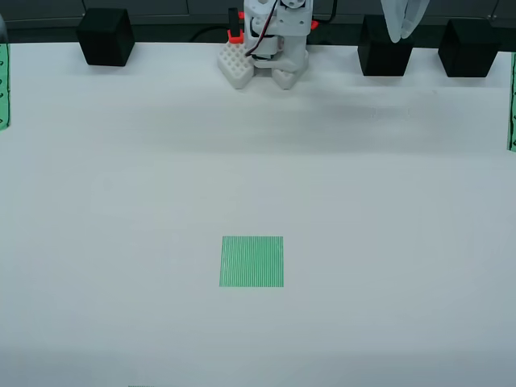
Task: Stack 3 Blocks on the chosen place.
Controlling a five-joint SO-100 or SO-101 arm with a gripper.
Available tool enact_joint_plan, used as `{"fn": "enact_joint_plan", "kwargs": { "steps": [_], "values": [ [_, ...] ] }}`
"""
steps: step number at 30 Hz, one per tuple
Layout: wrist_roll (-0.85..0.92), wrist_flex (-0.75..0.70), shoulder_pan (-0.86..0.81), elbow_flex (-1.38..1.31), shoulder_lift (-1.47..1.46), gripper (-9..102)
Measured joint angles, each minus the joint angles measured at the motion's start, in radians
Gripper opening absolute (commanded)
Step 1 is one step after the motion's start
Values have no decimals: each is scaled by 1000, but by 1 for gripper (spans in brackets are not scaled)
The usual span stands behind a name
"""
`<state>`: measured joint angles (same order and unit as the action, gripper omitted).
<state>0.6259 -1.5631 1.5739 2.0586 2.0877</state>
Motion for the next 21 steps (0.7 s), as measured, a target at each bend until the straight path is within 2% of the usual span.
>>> {"fn": "enact_joint_plan", "kwargs": {
  "steps": [4,8,13,18,21],
  "values": [
    [-109,3,2,-23,20,0],
    [-138,26,8,-5,29,1],
    [-118,49,44,64,63,9],
    [-46,54,80,86,98,12],
    [-8,54,94,94,101,20]
  ]
}}
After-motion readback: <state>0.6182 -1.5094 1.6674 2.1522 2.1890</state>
